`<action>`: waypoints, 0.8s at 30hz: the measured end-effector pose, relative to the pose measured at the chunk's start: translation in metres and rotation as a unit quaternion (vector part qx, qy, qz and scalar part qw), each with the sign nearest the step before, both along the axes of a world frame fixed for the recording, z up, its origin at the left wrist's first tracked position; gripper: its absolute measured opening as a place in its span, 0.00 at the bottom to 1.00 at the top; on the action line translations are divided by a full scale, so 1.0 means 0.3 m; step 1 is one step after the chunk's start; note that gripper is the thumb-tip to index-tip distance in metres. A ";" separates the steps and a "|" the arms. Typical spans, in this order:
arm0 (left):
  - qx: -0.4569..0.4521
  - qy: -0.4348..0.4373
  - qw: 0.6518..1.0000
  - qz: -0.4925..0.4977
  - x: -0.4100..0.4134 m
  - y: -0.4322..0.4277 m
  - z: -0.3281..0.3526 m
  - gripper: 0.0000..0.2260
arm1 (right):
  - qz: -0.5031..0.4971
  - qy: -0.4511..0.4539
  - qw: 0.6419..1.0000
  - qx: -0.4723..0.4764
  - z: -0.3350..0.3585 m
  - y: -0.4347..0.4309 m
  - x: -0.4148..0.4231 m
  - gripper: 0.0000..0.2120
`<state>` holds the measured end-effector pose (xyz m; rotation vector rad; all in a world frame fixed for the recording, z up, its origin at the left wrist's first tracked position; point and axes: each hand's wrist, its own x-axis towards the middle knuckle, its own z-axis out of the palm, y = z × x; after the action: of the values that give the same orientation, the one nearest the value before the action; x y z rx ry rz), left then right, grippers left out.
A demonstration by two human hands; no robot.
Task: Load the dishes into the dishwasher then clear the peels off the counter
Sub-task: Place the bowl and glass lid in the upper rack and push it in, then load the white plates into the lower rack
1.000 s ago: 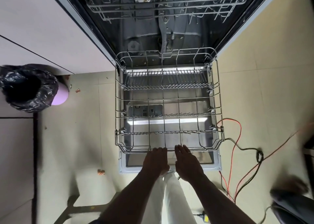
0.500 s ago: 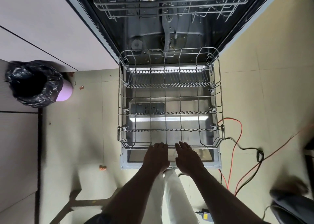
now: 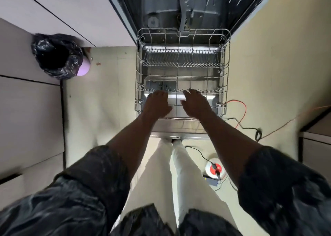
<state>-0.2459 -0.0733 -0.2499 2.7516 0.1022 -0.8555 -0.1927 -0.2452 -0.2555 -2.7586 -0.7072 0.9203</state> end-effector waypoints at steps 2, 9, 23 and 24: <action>-0.005 -0.006 1.000 0.010 0.010 0.017 0.079 0.32 | -0.001 -0.014 1.000 0.004 0.087 0.013 0.018 0.23; 0.000 -0.055 0.997 0.048 -0.015 0.077 0.377 0.32 | -0.005 -0.051 0.998 0.033 0.358 0.047 0.017 0.27; 0.027 -0.080 0.985 0.150 -0.110 0.322 0.724 0.36 | 0.070 -0.081 0.994 0.034 0.700 0.332 -0.016 0.27; 0.030 -0.086 0.984 0.152 -0.115 0.358 0.734 0.36 | 0.075 -0.086 0.993 0.034 0.714 0.367 -0.016 0.27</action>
<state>-0.2803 0.0342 -0.0297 2.7504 0.5073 -0.5399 -0.1975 -0.1350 -0.0414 -2.7780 -0.9681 0.6749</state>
